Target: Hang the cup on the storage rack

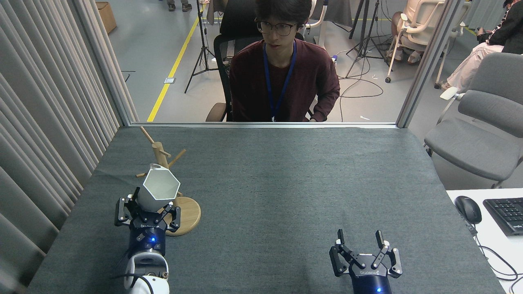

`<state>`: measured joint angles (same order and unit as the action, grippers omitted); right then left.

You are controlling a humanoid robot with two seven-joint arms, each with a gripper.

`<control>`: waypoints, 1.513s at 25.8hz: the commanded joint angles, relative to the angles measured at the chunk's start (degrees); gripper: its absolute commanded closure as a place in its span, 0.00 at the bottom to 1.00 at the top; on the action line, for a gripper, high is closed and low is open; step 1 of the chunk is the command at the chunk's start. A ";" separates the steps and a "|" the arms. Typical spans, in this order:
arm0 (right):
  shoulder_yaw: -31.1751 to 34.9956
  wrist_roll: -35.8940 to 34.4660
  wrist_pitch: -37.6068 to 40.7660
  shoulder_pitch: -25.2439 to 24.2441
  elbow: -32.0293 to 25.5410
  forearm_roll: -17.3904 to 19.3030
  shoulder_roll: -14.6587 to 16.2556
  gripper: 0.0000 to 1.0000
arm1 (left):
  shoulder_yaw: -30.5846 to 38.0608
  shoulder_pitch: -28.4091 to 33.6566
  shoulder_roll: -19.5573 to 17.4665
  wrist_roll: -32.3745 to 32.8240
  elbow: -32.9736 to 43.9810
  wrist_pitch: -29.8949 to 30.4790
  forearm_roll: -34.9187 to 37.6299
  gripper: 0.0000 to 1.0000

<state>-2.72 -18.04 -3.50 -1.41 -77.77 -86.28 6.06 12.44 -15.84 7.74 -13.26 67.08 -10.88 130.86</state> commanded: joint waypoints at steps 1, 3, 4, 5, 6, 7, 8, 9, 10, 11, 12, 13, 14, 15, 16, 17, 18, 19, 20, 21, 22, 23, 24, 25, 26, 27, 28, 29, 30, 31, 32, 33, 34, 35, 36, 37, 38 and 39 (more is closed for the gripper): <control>0.00 -0.68 -0.02 0.01 0.07 0.06 0.00 0.02 | -0.39 -0.15 -0.01 -0.19 -0.55 -0.19 -0.43 0.00; 0.00 -0.77 -0.02 0.01 0.07 0.06 0.00 0.02 | -0.48 -0.07 -0.09 -0.19 -0.55 0.24 -0.52 0.00; 0.00 -0.68 -0.02 0.01 0.07 0.06 0.00 0.02 | -0.39 -0.07 -0.10 -0.19 -0.63 0.42 -0.61 0.00; 0.00 -0.68 -0.02 0.01 0.07 0.06 0.00 0.02 | -0.39 0.11 -0.27 -0.19 -0.55 0.51 -0.61 0.00; 0.00 -0.77 -0.02 0.01 0.07 0.06 0.00 0.02 | -0.39 0.29 -0.45 -0.19 -0.55 0.68 -0.70 0.00; 0.00 -0.77 -0.02 0.01 0.07 0.06 0.00 0.02 | -0.48 0.46 -0.62 -0.19 -0.55 0.68 -0.70 0.00; 0.00 -0.77 -0.02 -0.08 0.07 0.06 0.00 0.02 | -0.39 0.81 -0.71 -0.19 -0.55 0.68 -0.70 0.00; 0.00 -0.77 -0.02 -0.08 0.07 0.06 0.00 0.02 | -0.39 1.52 -0.80 -0.19 -0.55 0.68 -0.70 0.00; 0.00 -0.77 -0.02 -0.08 0.07 0.06 0.00 0.02 | -0.39 2.31 -0.89 -0.28 -0.37 0.68 -0.70 0.00; 0.00 -0.77 -0.02 -0.08 0.07 0.06 0.00 0.02 | -0.39 3.27 -0.97 -0.45 -0.02 0.68 -0.78 0.00; 0.00 -0.68 -0.02 -0.08 0.07 0.06 0.00 0.02 | -0.39 4.33 -0.97 -0.54 0.16 0.77 -0.78 0.00; 0.00 -0.68 -0.02 -0.08 0.07 0.06 0.00 0.02 | -0.39 5.38 -1.06 -0.54 0.16 0.68 -0.96 0.00; 0.00 -0.77 -0.02 0.01 0.07 0.06 0.00 0.02 | -0.39 6.44 -1.15 -0.54 0.24 0.77 -1.49 0.00; 0.00 -0.77 -0.02 0.01 0.07 0.06 0.00 0.02 | -0.39 7.49 -1.50 -0.63 0.33 1.04 -2.63 0.00; 0.00 -0.77 -0.02 0.01 0.07 0.06 0.00 0.02 | -0.39 8.46 -2.20 -0.63 0.33 1.39 -4.30 0.00; 0.00 -0.76 -0.02 0.01 0.07 0.06 0.00 0.02 | -0.39 9.34 -2.99 -0.98 0.86 1.74 -6.32 0.00; 0.00 -0.68 -0.02 0.01 0.07 0.06 0.18 0.02 | -0.39 10.13 -3.70 -1.33 2.00 2.18 -8.87 0.00; 0.09 -0.76 -0.02 0.01 0.07 0.06 0.53 0.02 | -0.39 11.18 -4.31 -1.60 3.76 3.14 -11.59 0.00; 0.09 -0.76 0.07 -0.08 -0.02 0.06 0.62 0.02 | -0.31 12.59 -4.84 -1.51 5.78 5.34 -15.19 0.00; 0.09 -0.68 0.07 -0.08 -0.28 0.06 0.62 0.02 | -0.22 13.82 -5.37 -1.51 8.33 8.50 -19.06 0.00; 0.09 -0.68 0.07 -0.34 -0.54 0.06 0.70 0.02 | 0.05 15.05 -6.07 -1.07 11.49 12.19 -23.28 0.00; 0.09 -0.68 0.16 -0.52 -0.89 0.06 0.53 0.02 | 0.31 15.93 -6.69 -0.72 14.48 15.63 -27.50 0.00; 0.09 -0.68 0.24 -0.87 -1.25 0.06 0.53 0.02 | 0.40 17.69 -7.30 -0.37 17.82 19.58 -32.51 0.00; 0.09 -0.68 0.51 -1.13 -1.77 0.06 0.53 0.02 | 0.48 20.06 -7.83 0.25 21.33 23.44 -36.99 0.00; 0.18 -0.68 0.77 -1.40 -2.30 0.06 0.62 0.02 | 0.48 22.08 -8.09 1.39 23.88 26.08 -40.59 0.00; 0.18 -0.68 0.77 -2.01 -2.65 0.06 0.79 0.02 | 0.48 23.57 -8.09 2.88 25.56 28.10 -43.41 0.00; 0.26 -0.68 0.77 -2.63 -3.27 0.06 0.79 0.02 | 0.48 24.63 -8.01 4.03 26.70 29.42 -45.08 0.00; 0.26 -0.68 0.77 -3.16 -4.06 0.06 0.97 0.02 | 0.48 25.42 -7.83 4.56 27.58 30.04 -45.87 0.00; 0.35 -0.68 0.77 -3.86 -4.85 0.06 1.23 0.02 | 0.48 26.30 -7.83 4.73 28.46 30.30 -46.22 0.00; 0.35 -0.68 0.77 -4.65 -5.81 0.06 1.58 0.02 | 0.48 27.09 -7.65 4.73 28.90 30.66 -46.22 0.00; 0.35 -0.68 0.77 -5.35 -6.52 0.06 1.67 0.02 | 0.48 27.44 -7.39 4.64 29.42 31.01 -46.31 0.00; 0.35 -0.68 0.77 -5.71 -6.96 0.06 1.85 0.02 | 0.48 27.62 -7.39 4.47 29.69 31.18 -46.40 0.00; 0.44 -0.68 0.77 -6.06 -7.22 0.06 2.02 0.02 | 0.48 27.80 -7.30 4.29 29.78 31.18 -46.40 0.00; 0.44 -0.68 0.77 -6.15 -7.40 0.06 2.37 0.02 | 0.48 27.88 -7.21 4.03 29.78 31.10 -46.40 0.00; 0.44 -0.68 0.68 -6.23 -7.49 0.06 2.73 0.02 | 0.48 27.88 -7.21 3.85 29.78 30.92 -46.40 0.00; 0.44 -0.59 0.68 -6.32 -7.66 0.06 2.99 0.02 | 0.48 27.88 -7.21 3.85 29.69 30.83 -46.31 0.00; 0.44 -0.59 0.68 -6.32 -7.75 0.06 2.99 0.02 | 0.48 27.88 -7.21 3.76 29.69 30.74 -46.31 0.00; 0.44 -0.59 0.77 -6.50 -7.75 0.06 3.08 0.02 | 0.48 27.97 -7.21 3.68 29.69 30.66 -46.31 0.00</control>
<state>-2.30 -18.67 -2.70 -7.47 -85.11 -86.22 8.68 12.92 11.86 0.47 -9.22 96.63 20.00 84.64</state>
